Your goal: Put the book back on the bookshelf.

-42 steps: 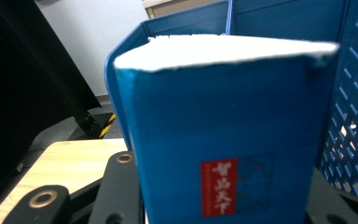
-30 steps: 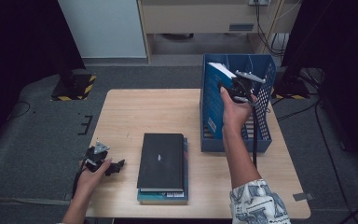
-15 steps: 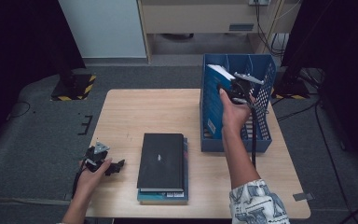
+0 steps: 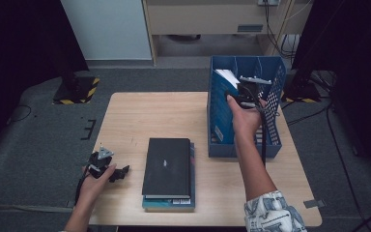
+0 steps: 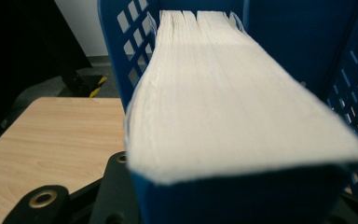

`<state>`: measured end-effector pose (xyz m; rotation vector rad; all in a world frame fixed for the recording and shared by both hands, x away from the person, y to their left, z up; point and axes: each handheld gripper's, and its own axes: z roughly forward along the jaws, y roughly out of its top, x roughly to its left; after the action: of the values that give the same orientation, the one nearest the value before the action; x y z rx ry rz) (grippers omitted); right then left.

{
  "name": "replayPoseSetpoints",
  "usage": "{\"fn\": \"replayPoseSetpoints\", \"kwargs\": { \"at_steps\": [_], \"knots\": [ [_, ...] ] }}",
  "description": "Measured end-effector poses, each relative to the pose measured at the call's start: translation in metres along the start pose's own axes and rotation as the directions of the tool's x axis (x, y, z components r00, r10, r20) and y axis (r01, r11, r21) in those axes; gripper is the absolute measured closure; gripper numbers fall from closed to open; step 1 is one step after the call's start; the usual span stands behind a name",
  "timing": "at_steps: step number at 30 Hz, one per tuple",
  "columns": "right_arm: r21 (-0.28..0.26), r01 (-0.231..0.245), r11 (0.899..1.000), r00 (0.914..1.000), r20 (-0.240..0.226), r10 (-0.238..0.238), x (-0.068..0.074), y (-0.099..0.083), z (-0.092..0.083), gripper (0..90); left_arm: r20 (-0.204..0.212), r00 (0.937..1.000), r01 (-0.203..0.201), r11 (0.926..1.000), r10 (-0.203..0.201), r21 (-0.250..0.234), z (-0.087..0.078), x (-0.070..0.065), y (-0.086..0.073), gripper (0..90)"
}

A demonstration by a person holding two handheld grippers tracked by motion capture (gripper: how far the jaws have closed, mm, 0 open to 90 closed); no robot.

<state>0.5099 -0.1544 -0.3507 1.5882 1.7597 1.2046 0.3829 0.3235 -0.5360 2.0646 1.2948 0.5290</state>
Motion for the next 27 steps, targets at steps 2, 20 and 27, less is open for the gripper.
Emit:
{"fn": "replayPoseSetpoints", "kwargs": {
  "at_steps": [2,20,27],
  "knots": [
    [0.017,0.018,1.000,0.9998,-0.004,-0.018,0.001,0.000,-0.002,60.1,0.000,1.0000,0.000,1.0000,0.000,0.000,0.000,0.000,0.000,1.4],
    [0.139,0.028,0.990,0.9992,-0.033,-0.024,-0.006,-0.002,-0.013,58.5,0.001,1.0000,-0.001,1.0000,0.001,0.003,0.000,0.000,0.000,1.4],
    [0.162,0.030,0.986,0.9986,-0.047,-0.022,-0.006,-0.002,-0.016,56.8,0.001,1.0000,0.000,1.0000,0.000,0.002,0.000,0.000,0.000,1.4]
  ]
}}
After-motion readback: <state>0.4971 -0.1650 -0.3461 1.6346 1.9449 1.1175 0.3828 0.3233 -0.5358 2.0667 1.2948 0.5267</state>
